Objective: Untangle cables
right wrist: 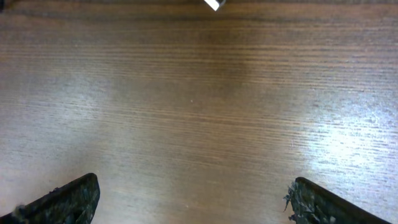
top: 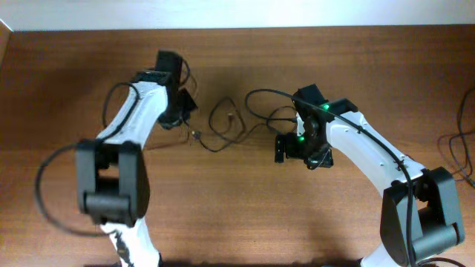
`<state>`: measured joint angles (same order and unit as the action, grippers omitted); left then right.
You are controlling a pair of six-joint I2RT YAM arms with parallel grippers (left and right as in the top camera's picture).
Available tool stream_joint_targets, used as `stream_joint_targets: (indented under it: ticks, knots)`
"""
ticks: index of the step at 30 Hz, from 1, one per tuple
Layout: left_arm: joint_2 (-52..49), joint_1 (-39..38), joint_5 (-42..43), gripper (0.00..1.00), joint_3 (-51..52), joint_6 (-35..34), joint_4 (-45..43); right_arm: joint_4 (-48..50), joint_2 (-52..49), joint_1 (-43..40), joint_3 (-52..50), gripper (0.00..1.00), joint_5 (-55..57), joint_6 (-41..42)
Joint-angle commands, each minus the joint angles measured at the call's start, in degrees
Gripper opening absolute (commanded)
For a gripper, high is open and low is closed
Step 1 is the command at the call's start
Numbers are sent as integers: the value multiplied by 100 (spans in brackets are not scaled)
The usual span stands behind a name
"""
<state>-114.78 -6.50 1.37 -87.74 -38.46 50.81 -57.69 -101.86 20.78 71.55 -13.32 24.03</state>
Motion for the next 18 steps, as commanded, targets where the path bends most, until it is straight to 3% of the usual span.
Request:
stream_joint_targets:
  ticks: [1,10,18]
  knots:
    - [658,-48,-72,0,-17,35,319,2,24,22,-15,98,50,26]
    - [688,-107,782,0,-15,-39,651,4,24,22,-15,98,50,26]
    - [688,-289,422,0,-15,-76,1045,4,24,22,-15,99,50,26]
